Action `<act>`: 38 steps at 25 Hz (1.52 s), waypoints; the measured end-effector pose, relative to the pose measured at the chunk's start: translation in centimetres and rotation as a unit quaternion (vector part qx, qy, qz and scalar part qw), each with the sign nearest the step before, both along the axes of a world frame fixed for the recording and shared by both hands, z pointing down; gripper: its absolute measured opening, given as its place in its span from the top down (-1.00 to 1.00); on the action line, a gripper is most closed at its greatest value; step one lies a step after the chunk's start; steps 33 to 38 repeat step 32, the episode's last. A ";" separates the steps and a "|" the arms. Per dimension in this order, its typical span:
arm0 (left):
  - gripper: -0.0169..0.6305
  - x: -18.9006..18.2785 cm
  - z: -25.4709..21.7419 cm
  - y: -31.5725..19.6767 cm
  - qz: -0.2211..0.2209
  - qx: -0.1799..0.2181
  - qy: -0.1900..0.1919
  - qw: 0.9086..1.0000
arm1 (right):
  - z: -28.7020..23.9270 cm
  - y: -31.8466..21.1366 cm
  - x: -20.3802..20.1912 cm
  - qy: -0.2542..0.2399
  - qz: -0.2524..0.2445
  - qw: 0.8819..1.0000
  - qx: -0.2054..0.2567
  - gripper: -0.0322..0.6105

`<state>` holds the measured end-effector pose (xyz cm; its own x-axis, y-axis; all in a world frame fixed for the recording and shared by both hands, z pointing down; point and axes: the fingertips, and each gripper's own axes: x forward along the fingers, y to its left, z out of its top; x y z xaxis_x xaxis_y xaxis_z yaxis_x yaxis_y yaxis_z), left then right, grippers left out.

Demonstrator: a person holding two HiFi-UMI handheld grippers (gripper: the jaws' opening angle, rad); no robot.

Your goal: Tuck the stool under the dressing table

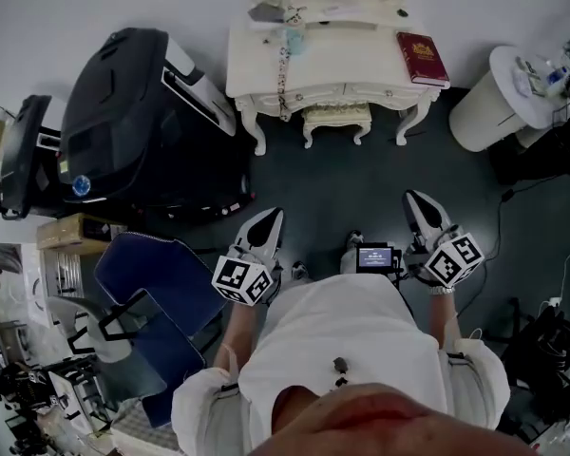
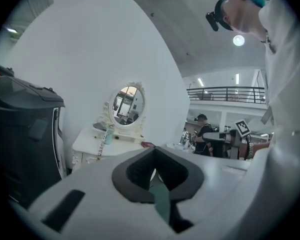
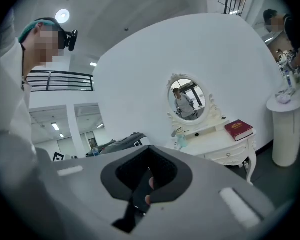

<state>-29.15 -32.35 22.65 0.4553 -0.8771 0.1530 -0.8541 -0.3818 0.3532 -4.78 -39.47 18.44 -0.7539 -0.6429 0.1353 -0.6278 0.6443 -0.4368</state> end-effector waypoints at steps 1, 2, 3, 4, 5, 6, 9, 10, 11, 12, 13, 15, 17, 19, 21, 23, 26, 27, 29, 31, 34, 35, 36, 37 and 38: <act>0.93 -0.8 -0.3 1.0 0.007 0.003 -0.001 1.000 | -0.3 1.5 -1.4 0.001 0.006 1.000 0.004 0.88; 0.93 -1.3 -0.6 1.8 0.016 0.005 -0.002 1.000 | -0.6 3.0 -2.5 0.000 0.014 1.000 0.006 0.88; 0.93 -1.7 -0.7 2.5 0.024 0.007 -0.003 1.000 | -0.8 4.4 -3.4 -0.002 0.023 1.000 0.006 0.88; 0.93 -2.0 -0.7 3.1 0.031 0.007 -0.003 0.999 | -0.9 5.6 -4.2 -0.004 0.030 1.000 0.004 0.88; 0.93 -2.1 -0.8 3.5 0.038 0.008 0.000 0.999 | -0.9 6.7 -4.9 -0.007 0.037 0.999 0.002 0.88; 0.93 -2.0 -0.9 3.8 0.045 0.009 0.003 0.999 | -0.9 7.6 -5.3 -0.010 0.044 0.999 0.001 0.88; 0.93 -0.7 -2.1 4.3 0.065 0.027 0.007 0.997 | -1.0 9.4 -6.1 -0.025 0.059 0.998 -0.001 0.88; 0.93 -0.1 -2.6 4.3 0.069 0.036 0.008 0.997 | -1.1 9.7 -6.2 -0.031 0.058 0.998 0.000 0.88; 0.93 0.7 -3.3 4.2 0.072 0.044 0.011 0.996 | -1.3 9.8 -6.5 -0.033 0.053 0.998 0.003 0.88; 0.93 1.5 -3.8 4.2 0.073 0.051 0.015 0.996 | -1.4 9.8 -6.7 -0.031 0.046 0.998 0.007 0.88; 0.93 2.3 -4.3 4.2 0.074 0.057 0.017 0.995 | -1.5 9.8 -6.9 -0.028 0.038 0.999 0.012 0.88; 0.93 3.8 -4.6 4.6 0.075 0.062 0.013 0.995 | -1.6 9.8 -7.1 -0.022 0.026 0.999 0.021 0.88; 0.93 5.1 -4.1 5.2 0.075 0.056 0.004 0.996 | -1.7 9.8 -6.9 -0.021 0.016 0.999 0.027 0.88; 0.93 6.3 -3.6 5.5 0.069 0.040 0.010 0.997 | -1.9 9.7 -6.3 -0.012 0.005 0.999 0.033 0.88; 0.93 8.1 -3.6 5.4 0.065 0.029 0.027 0.997 | -2.1 9.3 -4.8 0.007 -0.004 0.999 0.041 0.88; 0.93 10.3 -3.9 5.1 0.067 0.033 0.029 0.997 | -1.7 8.8 -3.0 0.022 -0.008 0.999 0.040 0.88; 0.93 12.3 -4.7 4.6 0.058 0.048 0.007 0.997 | -0.9 8.2 -1.2 0.025 -0.020 0.999 0.031 0.88; 0.93 12.8 -4.8 4.4 0.053 0.051 0.004 0.997 | -0.6 8.0 -0.8 0.025 -0.023 0.999 0.031 0.88; 0.93 13.6 -4.6 4.3 0.045 0.049 0.006 0.998 | -0.2 7.7 0.0 0.027 -0.024 0.999 0.033 0.88; 0.93 14.5 -4.2 4.4 0.044 0.041 0.008 0.998 | 0.0 7.5 0.9 0.023 -0.020 0.999 0.034 0.88; 0.93 14.9 -3.9 4.5 0.043 0.036 0.008 0.998 | 0.1 7.4 1.4 0.021 -0.017 0.999 0.035 0.88; 0.93 14.9 -3.9 4.5 0.043 0.036 0.008 0.998 | 0.1 7.4 1.4 0.021 -0.017 0.999 0.035 0.88; 0.93 14.9 -3.9 4.5 0.043 0.036 0.008 0.998 | 0.1 7.4 1.4 0.021 -0.017 0.999 0.035 0.88; 0.93 14.9 -3.9 4.5 0.043 0.036 0.008 0.998 | 0.1 7.4 1.4 0.021 -0.017 0.999 0.035 0.88; 0.93 14.9 -3.9 4.5 0.043 0.036 0.008 0.998 | 0.1 7.4 1.4 0.021 -0.017 0.999 0.035 0.88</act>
